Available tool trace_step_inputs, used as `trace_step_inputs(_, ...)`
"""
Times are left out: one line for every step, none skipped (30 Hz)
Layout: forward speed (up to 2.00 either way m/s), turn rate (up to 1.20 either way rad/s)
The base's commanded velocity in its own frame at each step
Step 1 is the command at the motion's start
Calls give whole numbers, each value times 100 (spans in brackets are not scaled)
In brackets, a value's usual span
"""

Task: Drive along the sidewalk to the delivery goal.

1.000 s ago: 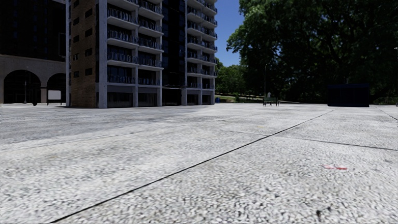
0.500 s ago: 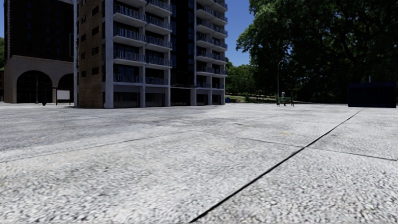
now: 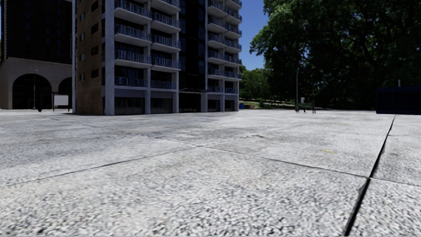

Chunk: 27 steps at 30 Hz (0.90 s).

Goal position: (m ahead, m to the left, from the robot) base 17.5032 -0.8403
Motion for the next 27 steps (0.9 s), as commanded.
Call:
trace_step_inputs(196,0)
trace_step_inputs(196,0)
trace_step_inputs(196,0)
trace_step_inputs(196,0)
trace_step_inputs(196,0)
trace_step_inputs(196,0)
trace_step_inputs(196,0)
trace_step_inputs(196,0)
trace_step_inputs(196,0)
trace_step_inputs(196,0)
trace_step_inputs(196,0)
trace_step_inputs(196,0)
trace_step_inputs(196,0)
trace_step_inputs(196,0)
trace_step_inputs(196,0)
trace_step_inputs(196,0)
trace_step_inputs(196,0)
trace_step_inputs(196,0)
trace_step_inputs(196,0)
trace_step_inputs(196,0)
trace_step_inputs(196,0)
trace_step_inputs(196,0)
trace_step_inputs(196,0)
trace_step_inputs(196,0)
trace_step_inputs(197,0)
trace_step_inputs(197,0)
trace_step_inputs(197,0)
